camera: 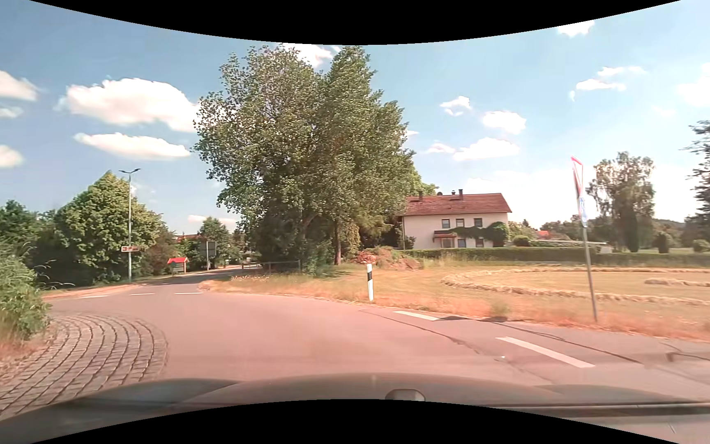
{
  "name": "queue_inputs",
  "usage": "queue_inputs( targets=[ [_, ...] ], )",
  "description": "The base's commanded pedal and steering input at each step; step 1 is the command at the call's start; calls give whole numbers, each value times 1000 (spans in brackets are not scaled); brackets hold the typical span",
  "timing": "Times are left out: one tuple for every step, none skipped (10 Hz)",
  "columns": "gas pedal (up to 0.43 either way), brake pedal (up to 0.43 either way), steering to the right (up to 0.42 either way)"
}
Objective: Follow the waypoints while adhering to traffic rules and regulations
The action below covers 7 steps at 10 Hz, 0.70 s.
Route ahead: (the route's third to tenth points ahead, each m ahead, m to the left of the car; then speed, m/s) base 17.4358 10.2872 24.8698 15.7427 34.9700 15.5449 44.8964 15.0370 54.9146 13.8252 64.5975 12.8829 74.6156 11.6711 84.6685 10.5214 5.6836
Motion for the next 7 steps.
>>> queue_inputs(
  targets=[
    [150,0,-325],
    [150,0,-320],
    [150,0,-317],
    [150,0,-313],
    [150,0,-309],
    [150,0,-306],
    [150,0,-305]
  ],
)
